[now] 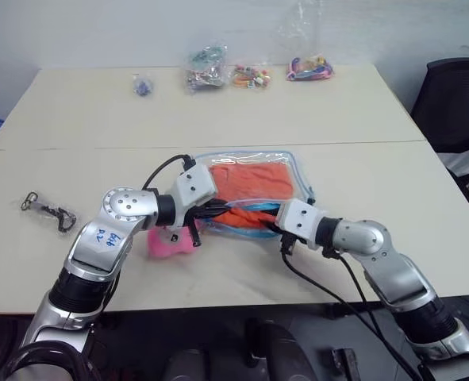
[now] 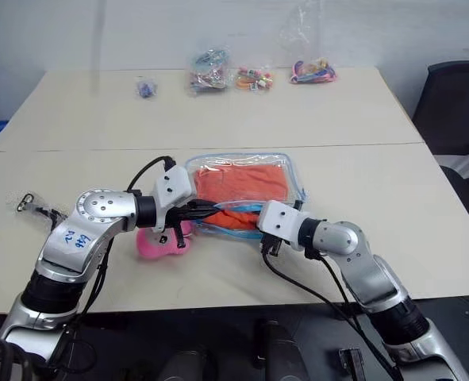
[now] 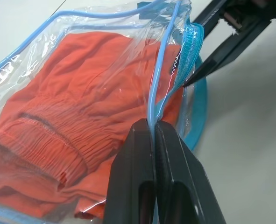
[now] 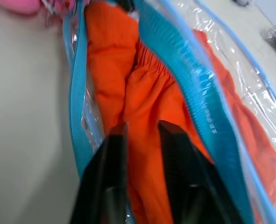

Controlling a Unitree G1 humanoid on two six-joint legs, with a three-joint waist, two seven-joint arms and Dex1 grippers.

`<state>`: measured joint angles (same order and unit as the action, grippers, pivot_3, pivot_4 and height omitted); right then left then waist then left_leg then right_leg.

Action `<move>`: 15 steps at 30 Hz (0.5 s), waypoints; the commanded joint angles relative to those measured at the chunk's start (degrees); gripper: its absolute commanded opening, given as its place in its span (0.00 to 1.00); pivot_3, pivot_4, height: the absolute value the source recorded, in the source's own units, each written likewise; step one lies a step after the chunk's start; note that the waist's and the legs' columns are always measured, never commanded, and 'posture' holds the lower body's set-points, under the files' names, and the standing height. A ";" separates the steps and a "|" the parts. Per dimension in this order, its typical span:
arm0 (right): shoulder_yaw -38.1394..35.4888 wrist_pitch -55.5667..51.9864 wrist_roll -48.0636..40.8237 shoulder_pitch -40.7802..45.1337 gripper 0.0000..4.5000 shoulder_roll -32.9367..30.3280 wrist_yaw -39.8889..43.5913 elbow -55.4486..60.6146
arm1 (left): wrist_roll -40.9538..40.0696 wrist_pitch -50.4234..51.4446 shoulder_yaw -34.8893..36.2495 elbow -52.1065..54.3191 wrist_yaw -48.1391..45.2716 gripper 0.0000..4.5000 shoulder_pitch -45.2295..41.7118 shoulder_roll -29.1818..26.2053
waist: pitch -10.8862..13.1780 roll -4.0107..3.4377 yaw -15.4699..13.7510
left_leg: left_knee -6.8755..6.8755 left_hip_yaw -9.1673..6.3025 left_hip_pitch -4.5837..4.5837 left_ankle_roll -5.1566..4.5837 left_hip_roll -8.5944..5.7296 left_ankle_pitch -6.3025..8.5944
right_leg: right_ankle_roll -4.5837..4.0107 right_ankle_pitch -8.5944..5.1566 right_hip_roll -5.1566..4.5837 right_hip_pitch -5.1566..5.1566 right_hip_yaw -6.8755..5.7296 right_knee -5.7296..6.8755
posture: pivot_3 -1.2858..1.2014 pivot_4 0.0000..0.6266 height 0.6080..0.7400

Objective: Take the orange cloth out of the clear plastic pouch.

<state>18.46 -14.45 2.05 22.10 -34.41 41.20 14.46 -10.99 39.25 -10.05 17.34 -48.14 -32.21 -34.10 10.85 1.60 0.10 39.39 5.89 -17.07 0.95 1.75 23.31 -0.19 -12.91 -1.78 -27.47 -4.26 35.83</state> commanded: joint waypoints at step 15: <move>2.43 5.05 7.55 2.78 0.45 4.10 -0.62 -5.65 | -0.27 -1.15 -0.76 2.47 1.01 0.00 -0.44 0.16 | 0.00 0.00 0.08 | 0.01 0.00 0.01 0.00 0.01 0.00 | 0.00 0.00 0.01 0.00 0.00 0.02 | 0.52 0.24 1.00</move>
<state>21.04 -10.88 9.20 24.11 -30.71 40.89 8.35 -10.97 39.02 -11.09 17.42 -47.35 -32.20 -33.98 10.85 1.60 0.18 39.40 5.89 -17.07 0.96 1.76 23.31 -0.19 -12.91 -1.77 -27.47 -4.25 35.85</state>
